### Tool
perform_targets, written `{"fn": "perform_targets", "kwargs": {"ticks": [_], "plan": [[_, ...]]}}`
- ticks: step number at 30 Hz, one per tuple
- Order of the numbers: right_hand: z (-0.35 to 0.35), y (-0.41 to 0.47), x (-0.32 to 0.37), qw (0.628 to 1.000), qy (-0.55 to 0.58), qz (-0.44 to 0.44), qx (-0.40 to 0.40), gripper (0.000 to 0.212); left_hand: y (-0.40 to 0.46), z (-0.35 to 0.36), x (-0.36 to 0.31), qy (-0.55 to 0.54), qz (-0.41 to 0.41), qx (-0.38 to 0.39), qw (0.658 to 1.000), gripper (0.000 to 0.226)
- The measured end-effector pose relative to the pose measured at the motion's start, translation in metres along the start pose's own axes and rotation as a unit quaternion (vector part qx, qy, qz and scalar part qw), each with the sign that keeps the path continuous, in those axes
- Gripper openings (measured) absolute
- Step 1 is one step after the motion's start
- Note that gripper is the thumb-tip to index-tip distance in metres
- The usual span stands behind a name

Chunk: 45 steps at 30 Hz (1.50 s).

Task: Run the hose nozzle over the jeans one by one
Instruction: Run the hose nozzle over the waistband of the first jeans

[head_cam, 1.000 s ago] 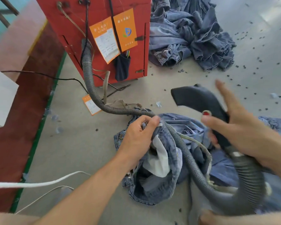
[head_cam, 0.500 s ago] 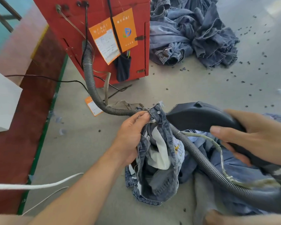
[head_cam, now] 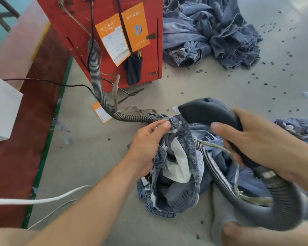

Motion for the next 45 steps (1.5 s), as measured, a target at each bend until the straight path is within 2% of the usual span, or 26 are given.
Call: {"fn": "perform_targets", "kwargs": {"ticks": [2,4,6,9,14,16,20,26,28,31,32,35,38,40,42,44,45], "plan": [[-0.006,0.011,-0.005,0.996,0.075,0.03,-0.026,0.024,-0.001,0.003,0.005,0.002,-0.008,0.005,1.0,0.016],[-0.019,0.005,-0.003,0.994,0.102,0.026,-0.013,0.023,0.0,0.003,0.005,0.009,-0.009,-0.001,1.0,0.015],[-0.023,-0.008,0.001,0.999,0.047,-0.008,0.018,0.024,0.001,0.001,0.003,0.008,-0.01,-0.009,1.0,0.019],[-0.007,-0.014,0.005,0.997,-0.07,0.008,0.034,0.023,0.003,-0.002,0.001,0.012,-0.017,0.003,1.0,0.022],[-0.011,0.009,0.004,0.998,-0.014,0.007,-0.065,0.023,-0.001,0.002,0.008,0.038,-0.031,-0.003,0.999,0.025],[-0.02,-0.001,0.003,0.998,-0.04,-0.004,-0.044,0.02,0.0,0.003,0.006,0.02,-0.042,-0.006,0.999,0.027],[0.0,-0.008,0.01,0.984,-0.176,0.012,0.022,0.025,0.003,-0.001,0.001,-0.017,-0.068,0.009,0.998,0.035],[0.0,0.014,0.019,0.992,-0.097,0.03,-0.071,0.028,0.0,-0.002,0.008,-0.034,-0.118,0.016,0.992,0.041],[-0.008,0.003,0.017,0.994,-0.091,0.026,-0.057,0.025,0.001,-0.002,0.007,-0.047,-0.113,0.013,0.992,0.042],[0.002,-0.003,0.017,0.986,-0.166,0.016,0.008,0.025,0.003,-0.003,0.003,-0.067,-0.112,0.019,0.991,0.041],[0.007,0.003,0.015,0.984,-0.179,0.014,0.008,0.025,0.003,-0.004,0.002,-0.065,-0.115,0.023,0.991,0.041],[0.009,0.029,0.004,0.993,-0.089,0.019,-0.074,0.03,0.001,-0.007,0.006,-0.058,-0.135,0.018,0.989,0.045],[-0.004,0.038,-0.011,0.988,0.055,0.022,-0.144,0.057,0.001,-0.01,0.005,-0.075,-0.136,0.003,0.988,0.046],[-0.007,0.031,-0.025,0.991,0.032,-0.006,-0.131,0.07,0.003,-0.011,0.002,-0.094,-0.138,-0.002,0.986,0.047],[0.0,0.027,-0.037,0.996,-0.004,-0.021,-0.085,0.052,0.004,-0.013,-0.001,-0.104,-0.14,-0.005,0.985,0.048],[0.01,0.026,-0.042,0.998,-0.029,0.0,-0.049,0.015,0.005,-0.014,-0.004,-0.115,-0.144,-0.008,0.983,0.048],[0.015,0.026,-0.043,0.998,-0.058,0.009,-0.032,0.015,0.007,-0.014,-0.004,-0.122,-0.143,-0.008,0.982,0.048]]}}
Point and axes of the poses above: each hand's wrist, its own y-axis towards the middle knuckle, its own z-axis out of the palm, x = y × z, the point moved 3 cm from there along y, towards the middle knuckle, and after that the axes turned 1 degree about x, right-handed, at the moved point
